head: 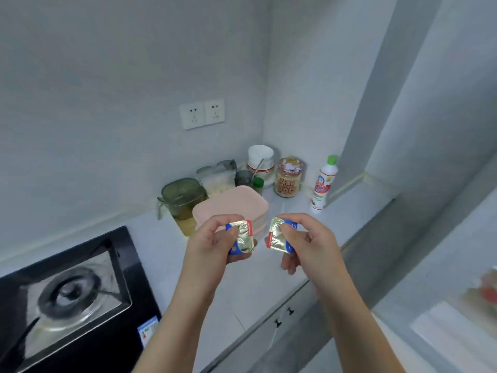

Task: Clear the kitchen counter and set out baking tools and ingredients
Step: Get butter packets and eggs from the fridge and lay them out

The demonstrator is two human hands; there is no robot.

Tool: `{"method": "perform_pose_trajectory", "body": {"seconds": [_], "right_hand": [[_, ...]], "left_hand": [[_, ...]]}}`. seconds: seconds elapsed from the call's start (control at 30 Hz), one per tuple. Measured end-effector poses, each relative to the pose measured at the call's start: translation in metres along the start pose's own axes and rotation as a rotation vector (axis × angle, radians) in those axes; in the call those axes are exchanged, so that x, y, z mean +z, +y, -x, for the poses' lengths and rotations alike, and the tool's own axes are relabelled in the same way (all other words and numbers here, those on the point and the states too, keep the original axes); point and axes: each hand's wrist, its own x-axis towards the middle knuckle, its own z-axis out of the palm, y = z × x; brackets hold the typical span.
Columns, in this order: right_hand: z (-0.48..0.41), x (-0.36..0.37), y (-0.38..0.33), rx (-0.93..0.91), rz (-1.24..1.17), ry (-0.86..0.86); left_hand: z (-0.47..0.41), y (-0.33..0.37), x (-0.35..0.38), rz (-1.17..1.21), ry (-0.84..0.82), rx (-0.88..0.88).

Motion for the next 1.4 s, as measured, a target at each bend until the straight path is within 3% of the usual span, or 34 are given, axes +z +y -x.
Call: {"method": "perform_pose_trajectory", "body": {"seconds": [0.27, 0.57, 0.9, 1.4], "right_hand": [[-0.017, 0.054, 0.014, 0.04, -0.044, -0.389], [0.012, 0.128, 0.019, 0.024, 0.055, -0.719], [0.078, 0.237, 0.006, -0.038, 0.125, -0.948], [0.284, 0.457, -0.01, 0.002, 0.086, -1.149]], "left_hand": [[0.038, -0.017, -0.053, 0.061, 0.408, -0.078], [0.098, -0.031, -0.111, 0.081, 0.607, -0.103], [0.168, -0.041, -0.217, 0.079, 0.761, -0.09], [0.354, -0.04, -0.447, 0.187, 1.1, 0.002]]}}
